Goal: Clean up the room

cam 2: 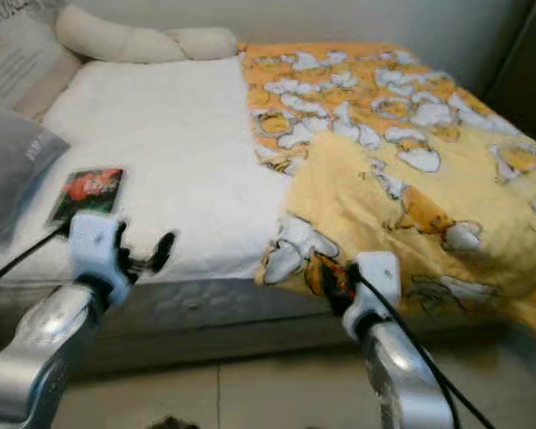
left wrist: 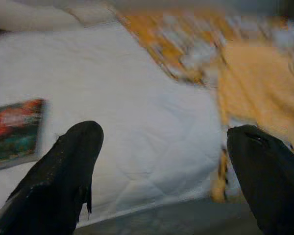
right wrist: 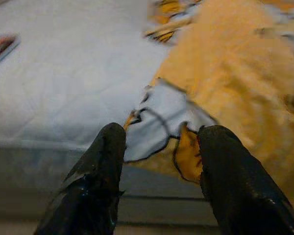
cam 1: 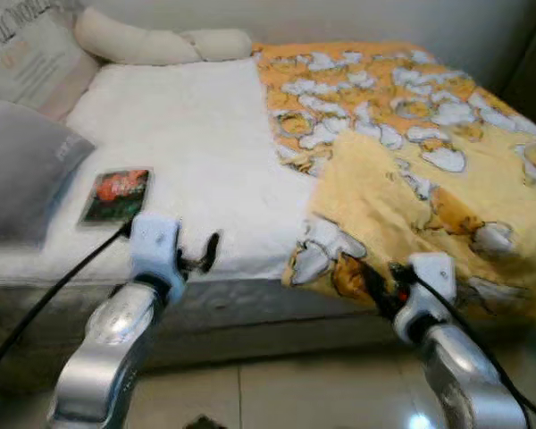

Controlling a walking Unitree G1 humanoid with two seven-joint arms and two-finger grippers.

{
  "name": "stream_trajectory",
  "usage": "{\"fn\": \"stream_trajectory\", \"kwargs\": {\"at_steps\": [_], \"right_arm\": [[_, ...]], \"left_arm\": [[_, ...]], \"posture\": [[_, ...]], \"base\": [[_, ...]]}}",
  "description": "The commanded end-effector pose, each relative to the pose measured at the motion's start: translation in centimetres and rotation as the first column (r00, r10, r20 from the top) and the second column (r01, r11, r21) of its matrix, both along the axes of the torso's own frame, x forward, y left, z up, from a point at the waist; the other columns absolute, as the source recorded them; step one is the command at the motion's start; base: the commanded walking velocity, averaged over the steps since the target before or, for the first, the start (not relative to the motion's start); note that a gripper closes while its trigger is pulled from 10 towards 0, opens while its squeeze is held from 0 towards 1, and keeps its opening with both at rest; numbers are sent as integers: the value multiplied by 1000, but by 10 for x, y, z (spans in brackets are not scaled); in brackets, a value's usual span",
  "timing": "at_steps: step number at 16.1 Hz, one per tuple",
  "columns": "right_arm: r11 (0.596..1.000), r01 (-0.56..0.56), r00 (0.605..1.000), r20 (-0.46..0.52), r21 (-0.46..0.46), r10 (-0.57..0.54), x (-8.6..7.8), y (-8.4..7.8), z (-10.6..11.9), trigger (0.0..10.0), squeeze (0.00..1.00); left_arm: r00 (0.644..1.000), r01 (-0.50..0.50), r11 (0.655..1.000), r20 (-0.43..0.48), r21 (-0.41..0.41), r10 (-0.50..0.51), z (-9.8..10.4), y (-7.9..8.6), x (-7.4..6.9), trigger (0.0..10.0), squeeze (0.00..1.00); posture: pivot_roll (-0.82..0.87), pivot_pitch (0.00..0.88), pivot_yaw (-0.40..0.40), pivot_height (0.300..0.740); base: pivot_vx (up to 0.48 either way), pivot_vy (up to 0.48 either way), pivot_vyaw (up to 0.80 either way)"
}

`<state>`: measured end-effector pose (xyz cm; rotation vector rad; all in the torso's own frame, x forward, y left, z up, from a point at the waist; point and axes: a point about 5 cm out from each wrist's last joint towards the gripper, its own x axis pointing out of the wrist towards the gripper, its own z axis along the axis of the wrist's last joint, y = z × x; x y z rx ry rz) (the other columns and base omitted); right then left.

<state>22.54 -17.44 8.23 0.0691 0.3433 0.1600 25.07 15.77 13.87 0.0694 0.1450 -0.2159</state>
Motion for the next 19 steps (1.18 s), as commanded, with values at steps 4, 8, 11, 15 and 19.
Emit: {"fn": "stream_trajectory", "kwargs": {"at_steps": [4,8,11,15,19], "right_arm": [[999,-35,999,29,5,35,8,5,5,10000,0],[1000,-22,999,28,18,21,10,4,5,10000,0],[1000,-21,999,30,14,21,10,3,6,10000,0],[999,-11,1000,11,35,11,12,3,4,10000,0],[1000,0,1000,17,16,0,12,2,4,10000,0]], "left_arm": [[998,-24,1000,-54,-3,23,-16,4,-9,10000,0],[999,-17,1000,-51,0,17,-17,5,-9,10000,0],[999,-4,1000,-49,3,5,-18,4,-8,10000,0],[999,10,1000,-48,-1,-10,-18,1,-6,10000,0],[998,39,999,-55,1,-39,-19,-1,-6,10000,0]], "posture": [[23,0,-10,740],[20,0,-11,740],[17,0,-10,740],[15,0,-8,740],[13,0,-6,740]], "base": [[286,0,562],[309,0,0],[309,0,0],[309,0,-581],[307,0,-152]]}}
